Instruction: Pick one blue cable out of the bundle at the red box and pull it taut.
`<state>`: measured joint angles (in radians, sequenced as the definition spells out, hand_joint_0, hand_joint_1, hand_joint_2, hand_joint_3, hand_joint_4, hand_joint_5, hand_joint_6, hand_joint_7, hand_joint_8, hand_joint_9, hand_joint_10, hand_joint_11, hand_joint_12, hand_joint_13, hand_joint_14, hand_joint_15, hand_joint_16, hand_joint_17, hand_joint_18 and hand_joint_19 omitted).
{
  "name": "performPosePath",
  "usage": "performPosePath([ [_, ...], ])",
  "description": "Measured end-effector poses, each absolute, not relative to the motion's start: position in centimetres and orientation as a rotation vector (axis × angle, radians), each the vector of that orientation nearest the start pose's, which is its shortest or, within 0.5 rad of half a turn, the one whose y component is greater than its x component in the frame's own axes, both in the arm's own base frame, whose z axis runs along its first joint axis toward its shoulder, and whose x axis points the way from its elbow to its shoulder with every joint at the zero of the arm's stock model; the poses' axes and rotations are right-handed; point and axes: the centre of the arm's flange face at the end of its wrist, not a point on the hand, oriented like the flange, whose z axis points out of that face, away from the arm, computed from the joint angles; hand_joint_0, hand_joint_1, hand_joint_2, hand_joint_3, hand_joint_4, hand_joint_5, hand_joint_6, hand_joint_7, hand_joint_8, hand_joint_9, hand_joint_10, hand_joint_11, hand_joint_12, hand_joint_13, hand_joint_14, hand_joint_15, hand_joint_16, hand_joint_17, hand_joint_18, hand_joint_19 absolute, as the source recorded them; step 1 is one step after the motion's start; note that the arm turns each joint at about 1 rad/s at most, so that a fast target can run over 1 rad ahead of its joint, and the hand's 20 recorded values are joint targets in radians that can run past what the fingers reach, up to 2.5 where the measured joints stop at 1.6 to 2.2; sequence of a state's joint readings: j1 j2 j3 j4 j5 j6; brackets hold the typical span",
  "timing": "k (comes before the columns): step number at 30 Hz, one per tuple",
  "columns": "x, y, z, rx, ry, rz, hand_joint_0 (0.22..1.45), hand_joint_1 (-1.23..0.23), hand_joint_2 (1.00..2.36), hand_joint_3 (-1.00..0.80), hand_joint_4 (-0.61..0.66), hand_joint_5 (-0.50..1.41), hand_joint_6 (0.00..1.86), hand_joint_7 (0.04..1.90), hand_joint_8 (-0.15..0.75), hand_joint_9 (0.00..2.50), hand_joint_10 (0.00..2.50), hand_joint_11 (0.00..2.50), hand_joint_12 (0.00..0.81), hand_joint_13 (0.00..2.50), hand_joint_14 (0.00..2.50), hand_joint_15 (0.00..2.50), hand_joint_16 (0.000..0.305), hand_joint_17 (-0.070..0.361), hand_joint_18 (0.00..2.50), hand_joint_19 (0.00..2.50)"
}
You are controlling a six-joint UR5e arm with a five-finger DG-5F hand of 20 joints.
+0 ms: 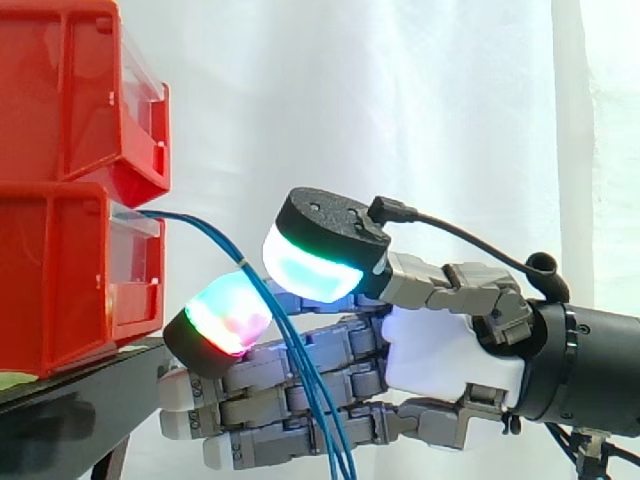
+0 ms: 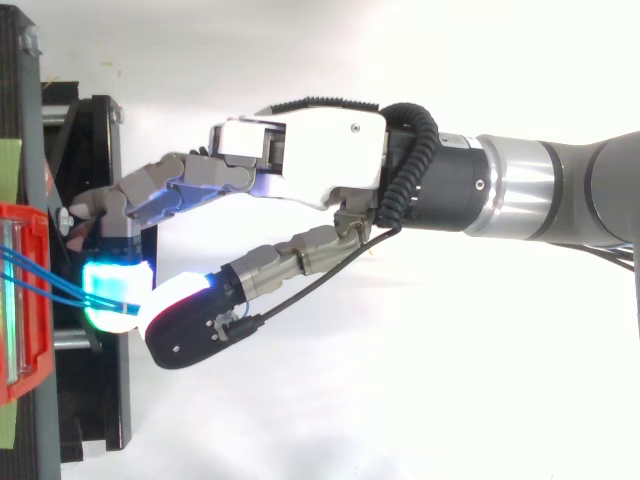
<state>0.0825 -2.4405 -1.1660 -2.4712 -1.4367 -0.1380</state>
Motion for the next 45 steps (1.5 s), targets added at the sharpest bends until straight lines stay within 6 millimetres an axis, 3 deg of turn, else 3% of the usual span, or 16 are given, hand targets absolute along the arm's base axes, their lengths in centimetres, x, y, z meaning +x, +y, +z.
performPosePath([
  [9,80.2,-8.0,18.3,1.01,1.068,1.166,0.62,-0.7,1.02,-0.22,0.16,-0.2,0.81,0.88,0.279,0.48,0.0,0.17,0.374,0.34,0.0,0.12,0.055,0.124,0.28,0.05],
  [17,80.2,-8.0,18.3,1.012,1.066,1.168,0.55,-0.69,1.0,-0.5,0.19,-0.2,0.82,0.83,0.291,0.49,0.0,0.17,0.383,0.34,0.0,0.12,0.057,0.127,0.29,0.08],
  [34,80.2,-7.5,18.3,1.033,1.049,1.167,0.5,-0.75,1.0,-0.5,0.2,-0.2,0.83,0.83,0.306,0.51,0.0,0.19,0.4,0.36,0.0,0.13,0.059,0.133,0.32,0.06],
  [45,79.8,-6.8,17.4,1.131,1.007,1.066,0.5,-0.71,1.0,-0.5,0.2,-0.2,0.81,0.83,0.304,0.51,0.0,0.2,0.399,0.36,0.0,0.13,0.059,0.133,0.32,0.07],
])
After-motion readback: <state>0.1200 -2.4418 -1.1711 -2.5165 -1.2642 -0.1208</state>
